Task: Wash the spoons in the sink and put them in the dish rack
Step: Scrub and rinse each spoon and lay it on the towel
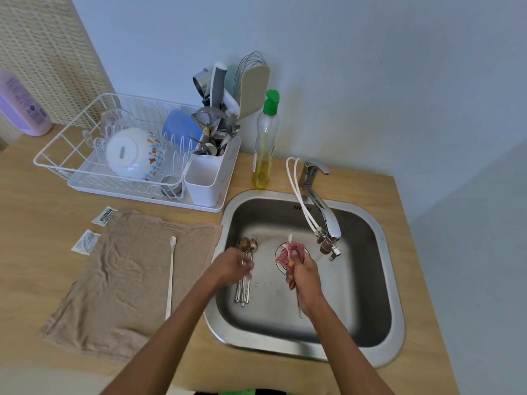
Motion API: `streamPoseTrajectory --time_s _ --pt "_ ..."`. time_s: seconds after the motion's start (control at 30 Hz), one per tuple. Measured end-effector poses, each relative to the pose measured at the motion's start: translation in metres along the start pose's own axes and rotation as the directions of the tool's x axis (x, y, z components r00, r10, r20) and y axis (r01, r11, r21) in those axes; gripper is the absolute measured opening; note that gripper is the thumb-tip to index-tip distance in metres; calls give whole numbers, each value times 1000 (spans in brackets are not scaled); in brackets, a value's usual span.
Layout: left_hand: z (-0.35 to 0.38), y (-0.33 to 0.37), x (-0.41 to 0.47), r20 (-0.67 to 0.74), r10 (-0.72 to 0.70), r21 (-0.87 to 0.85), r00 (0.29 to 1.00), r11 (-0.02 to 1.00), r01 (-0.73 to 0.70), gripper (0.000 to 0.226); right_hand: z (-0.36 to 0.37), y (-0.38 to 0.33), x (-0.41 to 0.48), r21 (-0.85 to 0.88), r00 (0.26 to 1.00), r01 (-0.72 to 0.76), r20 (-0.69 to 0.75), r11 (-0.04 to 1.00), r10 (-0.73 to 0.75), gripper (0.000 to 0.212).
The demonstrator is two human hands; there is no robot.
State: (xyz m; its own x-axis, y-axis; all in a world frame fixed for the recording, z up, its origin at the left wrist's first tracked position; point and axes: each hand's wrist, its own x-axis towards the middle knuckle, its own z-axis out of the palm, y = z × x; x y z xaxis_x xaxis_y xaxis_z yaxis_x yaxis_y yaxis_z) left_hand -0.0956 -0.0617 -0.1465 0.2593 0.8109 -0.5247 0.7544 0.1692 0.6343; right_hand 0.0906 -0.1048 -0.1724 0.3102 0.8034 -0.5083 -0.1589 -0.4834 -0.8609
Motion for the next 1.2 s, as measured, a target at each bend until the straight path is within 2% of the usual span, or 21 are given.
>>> streamPoseTrajectory --time_s 0.07,0.13,0.27,0.37,0.5,0.6,0.63,0.7,0.77,0.8,0.9,1.03,1.2 --pt "-9 17 18 -117 70 -64 991 995 -78 28 0 4 3 -153 1000 26 -1 988 -27 16" --pt "-5 38 32 -116 143 -119 983 981 -156 32 2 6 3 -248 998 61 19 967 -58 18" --pt "12 53 48 -164 195 -76 967 975 -210 19 -3 8 1 -359 987 155 93 920 -130 20" --pt "18 49 56 -247 163 -45 955 983 -179 14 -18 3 3 -424 973 203 189 882 -133 18" --pt "4 35 64 -349 -26 -289 937 954 -81 13 -53 6 16 -517 964 208 254 831 -83 18" --pt "-5 23 63 -345 -81 -374 935 926 -58 10 -73 6 23 -494 981 120 194 861 -25 21" --pt "-8 21 60 -292 -67 -354 954 934 -43 10 -76 4 24 -480 984 101 174 871 -18 20" --pt "-14 19 54 -51 -17 -266 999 964 3 19 -76 0 28 -483 989 84 150 872 -12 17" --pt "-17 17 48 218 -4 -93 976 995 24 31 -74 -1 30 -512 990 79 140 856 -7 13" --pt "-16 18 45 303 -2 -10 953 1000 6 34 -72 -2 30 -517 990 81 142 852 -8 14" --pt "-5 23 35 415 -12 119 910 992 -42 43 -65 -3 30 -432 994 71 110 899 -26 20" --pt "22 17 22 559 -67 -89 827 986 140 35 -65 0 31 -208 999 -22 28 978 28 26" --pt "48 4 14 551 -59 -386 832 866 317 27 -63 11 38 -142 994 -35 -105 989 20 35"
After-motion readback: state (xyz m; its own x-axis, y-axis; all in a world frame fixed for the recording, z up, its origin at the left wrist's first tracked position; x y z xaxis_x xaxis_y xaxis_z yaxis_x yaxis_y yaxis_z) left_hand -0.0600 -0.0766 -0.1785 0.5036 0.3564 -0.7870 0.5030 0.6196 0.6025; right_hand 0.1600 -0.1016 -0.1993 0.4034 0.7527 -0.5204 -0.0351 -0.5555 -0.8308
